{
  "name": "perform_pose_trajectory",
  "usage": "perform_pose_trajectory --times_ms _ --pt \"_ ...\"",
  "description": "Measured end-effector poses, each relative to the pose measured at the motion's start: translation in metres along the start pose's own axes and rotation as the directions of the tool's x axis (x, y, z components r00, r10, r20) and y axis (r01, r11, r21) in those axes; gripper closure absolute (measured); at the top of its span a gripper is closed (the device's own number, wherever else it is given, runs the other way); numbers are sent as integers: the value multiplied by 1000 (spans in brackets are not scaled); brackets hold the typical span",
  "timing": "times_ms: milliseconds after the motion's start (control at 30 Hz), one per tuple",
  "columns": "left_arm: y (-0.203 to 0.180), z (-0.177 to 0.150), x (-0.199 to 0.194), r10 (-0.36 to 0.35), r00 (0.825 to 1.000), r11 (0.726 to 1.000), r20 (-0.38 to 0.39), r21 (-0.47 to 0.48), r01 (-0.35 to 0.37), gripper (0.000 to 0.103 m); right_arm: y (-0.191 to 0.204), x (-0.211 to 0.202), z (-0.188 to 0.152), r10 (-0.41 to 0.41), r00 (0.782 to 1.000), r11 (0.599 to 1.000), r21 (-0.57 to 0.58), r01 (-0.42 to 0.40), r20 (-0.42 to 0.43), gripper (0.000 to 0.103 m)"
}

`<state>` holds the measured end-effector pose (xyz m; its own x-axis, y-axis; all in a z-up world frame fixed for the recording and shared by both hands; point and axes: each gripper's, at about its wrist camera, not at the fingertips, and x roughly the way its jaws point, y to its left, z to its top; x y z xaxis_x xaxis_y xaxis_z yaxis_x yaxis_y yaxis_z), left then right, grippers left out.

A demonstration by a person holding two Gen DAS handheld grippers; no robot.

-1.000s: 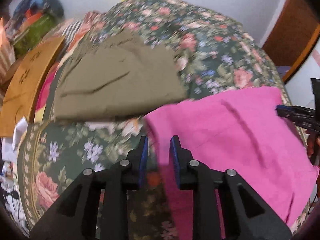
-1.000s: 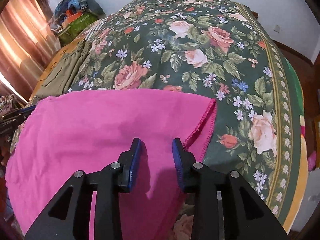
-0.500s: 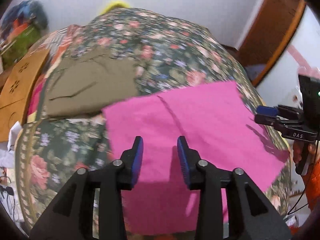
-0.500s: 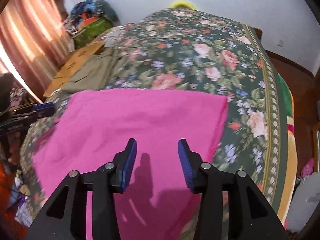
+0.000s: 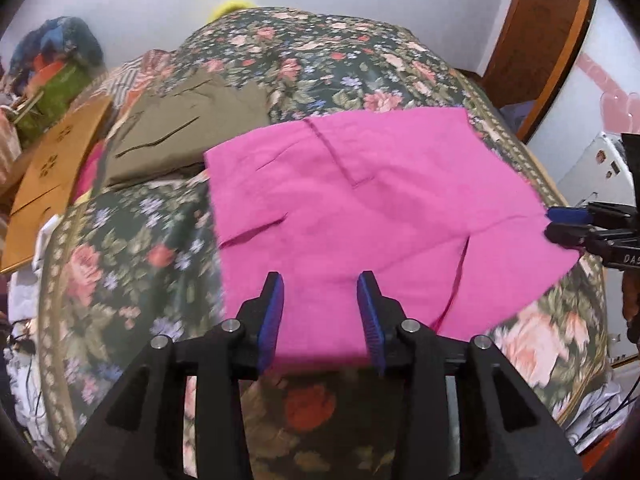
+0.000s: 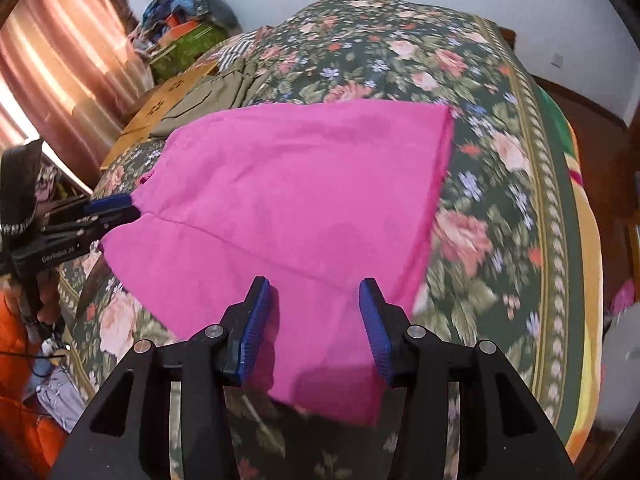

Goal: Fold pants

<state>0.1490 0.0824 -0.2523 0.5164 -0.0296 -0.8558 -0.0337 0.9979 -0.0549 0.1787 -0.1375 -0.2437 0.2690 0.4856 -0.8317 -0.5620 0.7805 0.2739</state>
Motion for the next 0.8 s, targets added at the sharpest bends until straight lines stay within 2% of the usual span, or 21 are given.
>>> perform_pose_trajectory --times_ms 100,167,233,267,367,567,633,667,733,800 --pt "14 -5 -13 8 1000 998 -4 -55 -8 56 3 -8 -7 -28 1000 1000 -9 28 -1 60" --pt "24 -7 -26 24 1000 995 15 -94 -22 42 6 -15 -9 -63 998 998 -25 63 5 60" --pt "33 -9 -38 29 999 990 32 -139 -24 32 6 -25 -8 -79 996 996 -27 79 29 60" --pt "36 -11 -43 18 999 987 34 -160 -12 27 6 -31 -7 -82 996 996 -26 84 47 60" --pt "49 -16 -50 -75 997 965 34 -249 81 17 10 -48 -1 -83 990 996 -27 87 114 60" --pt "53 -30 -36 -214 977 907 4 -370 200 16 28 -55 9 -49 982 997 -50 59 184 59" --pt "52 -35 -26 -300 954 864 -17 -429 264 16 35 -49 10 -37 983 997 -63 50 180 59" --pt "53 -38 -20 -354 935 831 -25 -467 303 16 38 -45 11 -27 985 997 -71 40 171 59" --pt "51 -40 -13 -399 917 800 -27 -499 333 16 46 -39 11 4 987 996 -87 10 161 59" --pt "48 -41 -9 -398 917 795 -31 -510 328 16 54 -33 11 28 987 995 -102 -12 159 59"
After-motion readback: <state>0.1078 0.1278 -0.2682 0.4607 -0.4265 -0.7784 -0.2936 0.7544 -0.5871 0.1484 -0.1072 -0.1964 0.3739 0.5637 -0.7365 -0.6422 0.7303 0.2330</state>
